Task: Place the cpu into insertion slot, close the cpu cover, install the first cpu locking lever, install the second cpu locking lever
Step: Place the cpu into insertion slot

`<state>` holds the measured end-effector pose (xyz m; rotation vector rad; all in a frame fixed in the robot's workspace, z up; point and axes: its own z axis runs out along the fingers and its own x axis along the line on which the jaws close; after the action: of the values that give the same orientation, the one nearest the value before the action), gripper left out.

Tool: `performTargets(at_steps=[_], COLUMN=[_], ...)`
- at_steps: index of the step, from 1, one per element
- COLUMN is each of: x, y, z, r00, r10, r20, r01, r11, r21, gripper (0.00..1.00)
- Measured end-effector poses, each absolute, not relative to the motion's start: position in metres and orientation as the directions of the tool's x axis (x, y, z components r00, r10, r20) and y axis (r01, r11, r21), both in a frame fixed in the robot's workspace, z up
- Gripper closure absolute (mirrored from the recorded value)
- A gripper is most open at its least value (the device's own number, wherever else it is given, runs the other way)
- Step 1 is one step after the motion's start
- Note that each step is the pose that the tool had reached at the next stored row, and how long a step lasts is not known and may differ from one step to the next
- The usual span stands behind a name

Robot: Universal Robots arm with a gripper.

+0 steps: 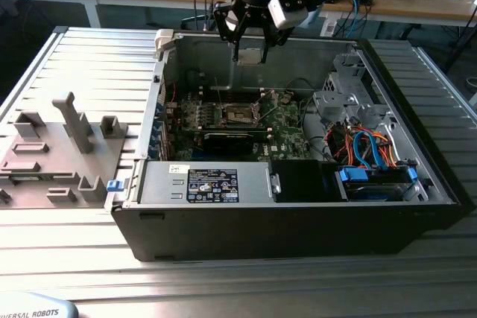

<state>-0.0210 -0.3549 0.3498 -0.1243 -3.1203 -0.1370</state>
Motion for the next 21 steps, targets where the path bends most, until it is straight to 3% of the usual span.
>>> performTargets(at_steps=[21], x=[-0.0210], y=[-0.3549], z=[0.3490], r00=[-0.994], r10=[0.109], r20=[0.019], r01=[0.110], r11=[0.990], r21=[0.087], gripper=[0.46])
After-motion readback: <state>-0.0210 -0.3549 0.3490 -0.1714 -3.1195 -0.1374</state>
